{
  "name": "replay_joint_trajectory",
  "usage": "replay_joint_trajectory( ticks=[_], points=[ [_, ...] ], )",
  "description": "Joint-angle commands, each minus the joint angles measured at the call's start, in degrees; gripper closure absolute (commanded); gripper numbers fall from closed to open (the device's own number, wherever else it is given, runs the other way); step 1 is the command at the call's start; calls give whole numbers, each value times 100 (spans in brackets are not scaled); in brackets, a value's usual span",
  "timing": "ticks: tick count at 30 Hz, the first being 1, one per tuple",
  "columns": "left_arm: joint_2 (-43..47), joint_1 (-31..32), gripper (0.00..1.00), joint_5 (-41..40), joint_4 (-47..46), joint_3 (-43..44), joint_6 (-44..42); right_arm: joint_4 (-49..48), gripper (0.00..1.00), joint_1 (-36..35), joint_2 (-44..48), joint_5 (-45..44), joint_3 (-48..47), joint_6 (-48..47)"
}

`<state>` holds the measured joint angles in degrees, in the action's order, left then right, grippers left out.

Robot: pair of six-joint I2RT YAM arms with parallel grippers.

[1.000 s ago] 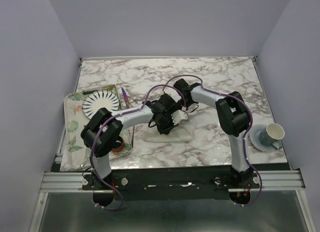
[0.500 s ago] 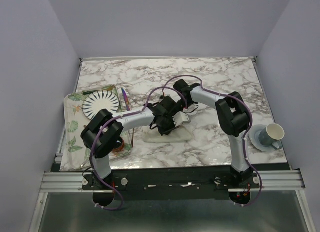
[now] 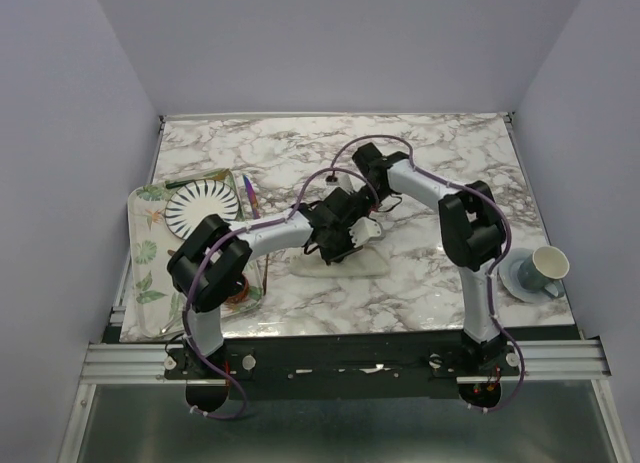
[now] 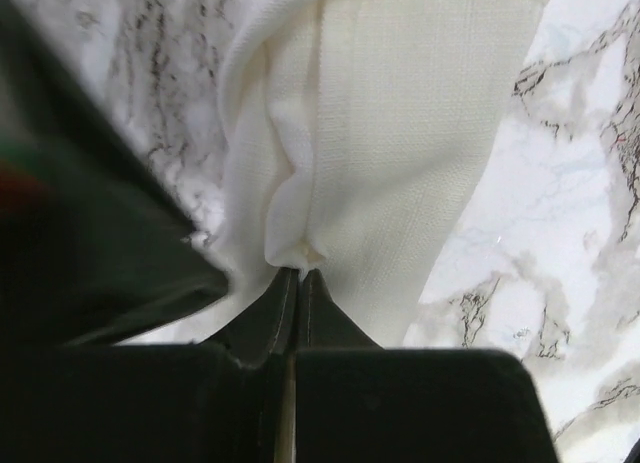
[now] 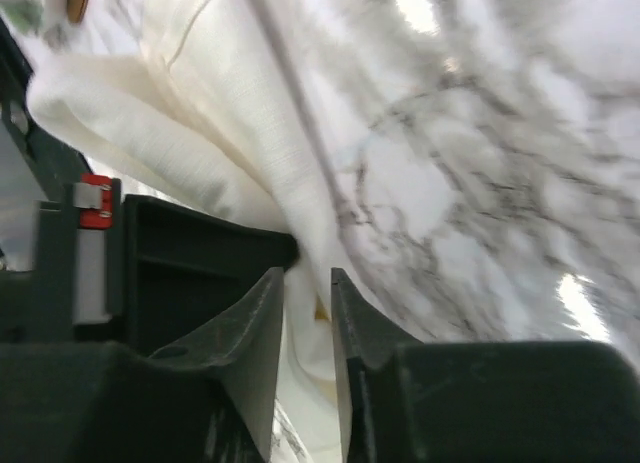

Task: Fold the napkin into a case and place the utensils inside
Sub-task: Stuff the top corner of the smaller-rectangle-folded napkin into the folded napkin.

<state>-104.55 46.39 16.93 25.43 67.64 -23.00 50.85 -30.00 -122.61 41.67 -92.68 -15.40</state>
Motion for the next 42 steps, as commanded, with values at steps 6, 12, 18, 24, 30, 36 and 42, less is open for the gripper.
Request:
replay_joint_trajectory(
  ticks=[6,12,18,24,30,36,42],
  points=[
    [-574,63,98,74,471,74,50,461,53,1047,439,77,-611,608],
    [-803,-69,99,310,682,329,129,751,52,1487,825,157,-418,354],
    [-1172,-332,99,820,1095,812,366,225,52,1760,1861,-167,697,-7],
    [-1506,-560,99,1040,1315,1129,542,-795,53,1778,3189,-712,2156,-165],
    [-1700,-684,99,1111,1351,1173,745,-1753,46,663,3507,-2268,2940,-192],
    [-1709,-719,99,1102,1254,1076,833,-2227,43,170,3576,-2611,3483,-218],
    [-1718,-772,99,1111,1210,1041,841,-2676,43,38,3735,-2848,3924,-86]
  ],
)
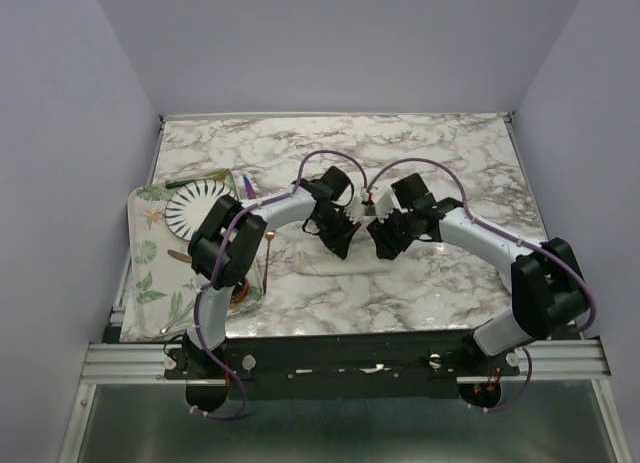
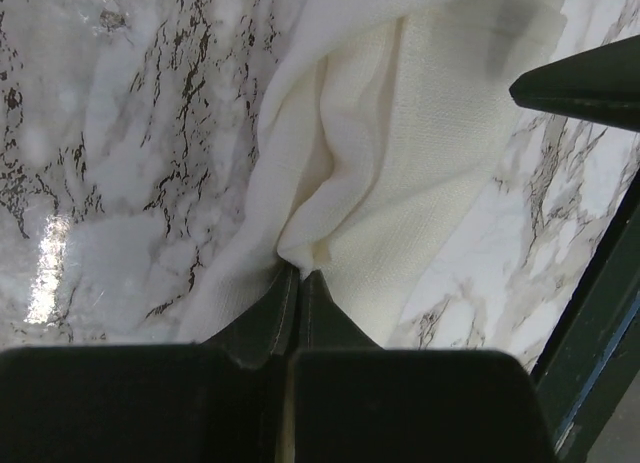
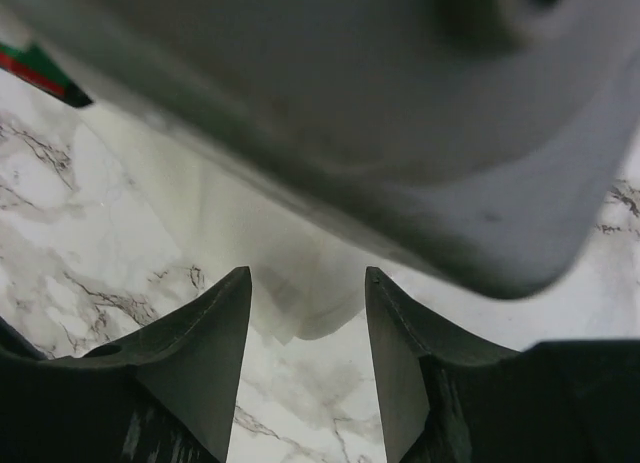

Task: Fold the napkin into a case and place the utensils inside
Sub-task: Stuff the top corner of the smaller-rectangle-folded napkin into the folded napkin.

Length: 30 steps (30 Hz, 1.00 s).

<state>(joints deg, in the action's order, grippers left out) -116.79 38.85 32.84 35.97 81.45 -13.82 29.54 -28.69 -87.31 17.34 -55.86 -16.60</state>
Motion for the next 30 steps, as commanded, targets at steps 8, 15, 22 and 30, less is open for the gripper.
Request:
replay_joint_trajectory(
  ticks=[8,15,22,30],
  points=[
    [-520,-53,99,-454,209,-332,-120,-923,44,-303,100,-486,374,166],
    [-520,-79,99,-463,200,-340,-94,-1003,46,-726,-225,-1136,409,69],
    [-494,-141,99,-463,165,-446,-50,-1205,58,-919,-471,-2191,567,-54],
    [-520,-220,99,-410,183,-384,37,-1380,72,-1262,-577,-2446,830,-265]
  ],
)
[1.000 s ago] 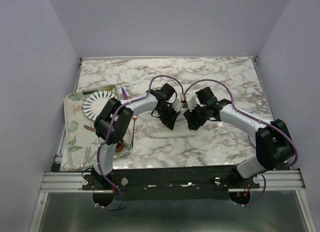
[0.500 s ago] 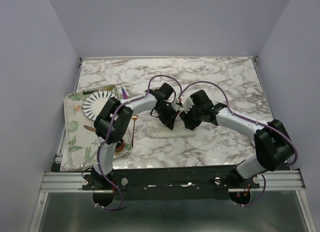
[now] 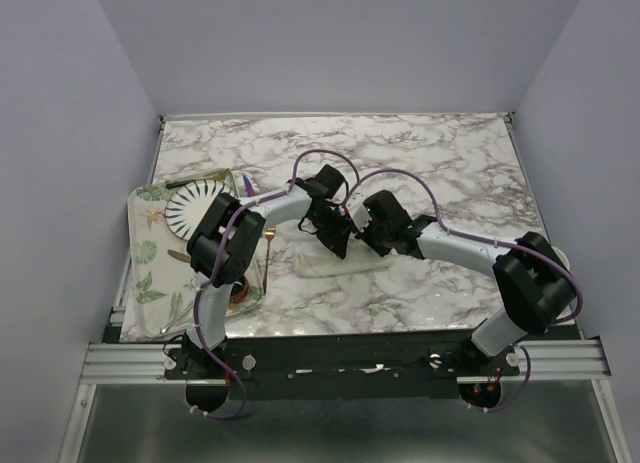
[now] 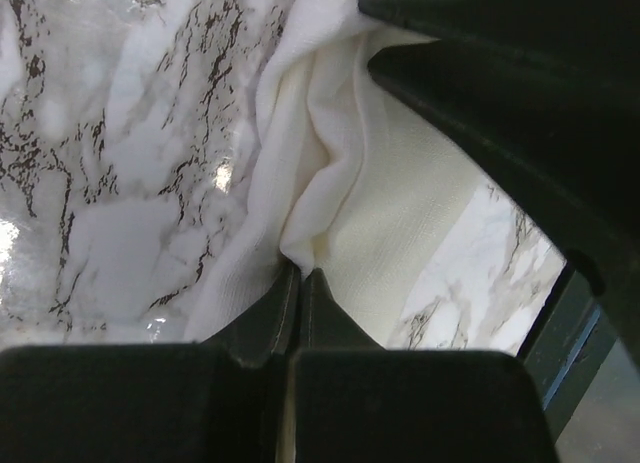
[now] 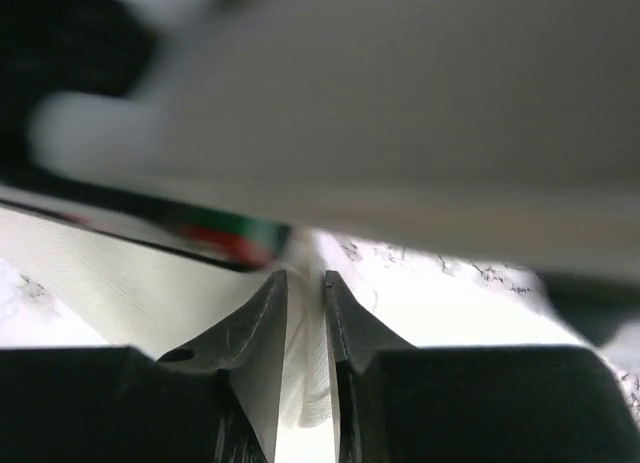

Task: Fold the napkin into a case and place the utensils inside
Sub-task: Stuff the top corner of the smaller-rectangle-folded napkin into the folded napkin.

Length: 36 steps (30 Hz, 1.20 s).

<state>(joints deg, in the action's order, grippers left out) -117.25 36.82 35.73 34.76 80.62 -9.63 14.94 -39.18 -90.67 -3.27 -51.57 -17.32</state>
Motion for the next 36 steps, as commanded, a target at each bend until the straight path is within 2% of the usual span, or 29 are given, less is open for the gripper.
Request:
replay_joint_trajectory(
  ticks=[1,6,8,14,18,19,25,30,36],
  points=[
    [-491,-43,99,-681,294,-292,-373,71,72,-230,-232,-394,446,-201],
    [-500,-43,99,-672,268,-310,-312,106,67,-248,-21,-604,525,-35],
    [-509,-43,99,-698,276,-327,-312,185,60,-222,277,-675,420,53],
    [-492,-52,99,-742,250,-389,-320,606,53,67,1024,62,192,413],
    [-500,-52,99,-725,241,-389,-312,861,49,270,1060,755,112,519],
    [-509,-43,99,-716,241,-372,-294,862,45,279,1043,827,130,511],
    [-562,-52,99,-681,294,-310,-277,555,35,279,604,1065,174,449],
    [-553,-61,99,-663,303,-327,-276,273,36,270,217,679,209,370],
    [-553,-131,99,-646,268,-389,-233,106,48,279,-117,362,191,414]
  ],
)
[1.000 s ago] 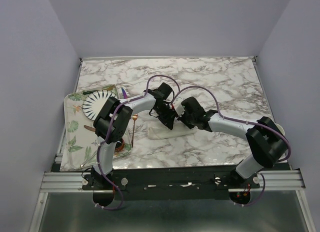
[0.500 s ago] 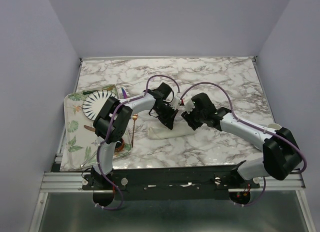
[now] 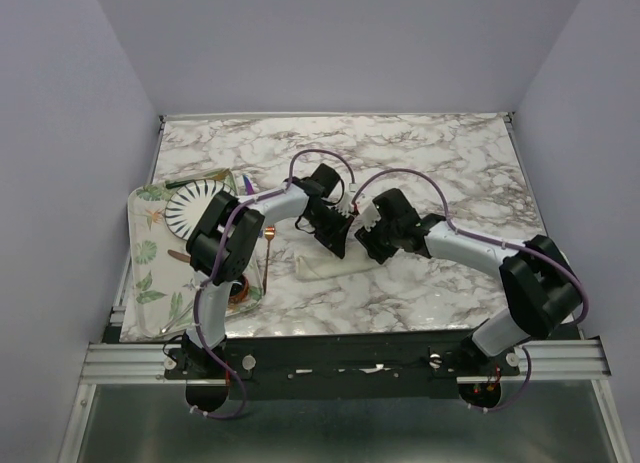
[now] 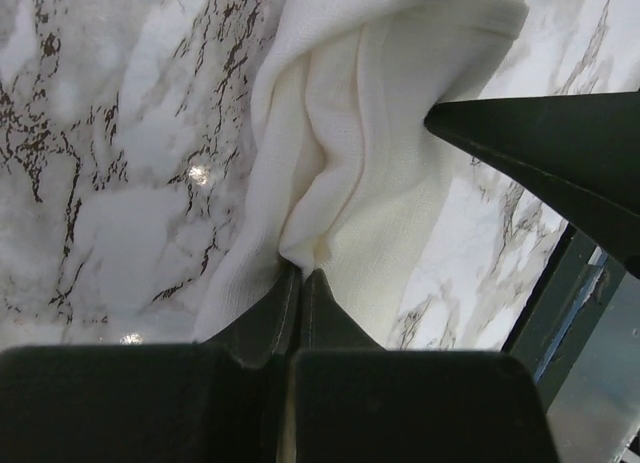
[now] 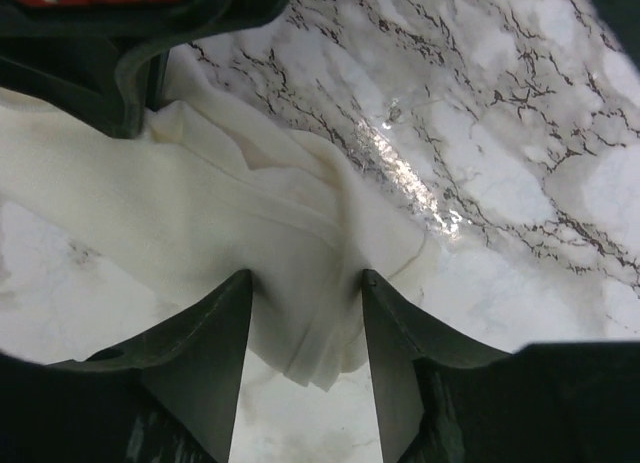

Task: Fold the napkin into a case and place the utensils inside
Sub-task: Stuff the top corner of the smaller-rectangle-folded napkin into the folded napkin.

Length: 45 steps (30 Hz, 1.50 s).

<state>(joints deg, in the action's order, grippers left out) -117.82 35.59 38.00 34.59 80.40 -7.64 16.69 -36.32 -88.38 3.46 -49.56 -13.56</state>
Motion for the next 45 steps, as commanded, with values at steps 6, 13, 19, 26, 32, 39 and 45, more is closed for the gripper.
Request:
replay_joint_trajectory(
  ticks=[6,13,19,26,32,39,45],
  points=[
    [-523,-114,99,-899,303,-297,-449,-87,61,-16,-470,-680,60,-59],
    [-601,-167,99,-952,399,-69,-554,176,60,-16,-23,-566,149,-24],
    [-725,-176,99,-961,566,256,-721,396,50,-7,49,-478,43,55],
    [-795,-176,98,-952,812,450,-924,555,49,2,945,49,-71,362],
    [-944,-211,97,-689,1075,634,-1038,-129,66,2,1376,812,403,144],
    [-1094,-281,94,-609,1305,837,-1161,-754,78,-42,515,778,254,-559],
    [-1234,-351,93,-539,1445,1039,-1205,-887,80,-297,94,542,-27,-753]
  ],
)
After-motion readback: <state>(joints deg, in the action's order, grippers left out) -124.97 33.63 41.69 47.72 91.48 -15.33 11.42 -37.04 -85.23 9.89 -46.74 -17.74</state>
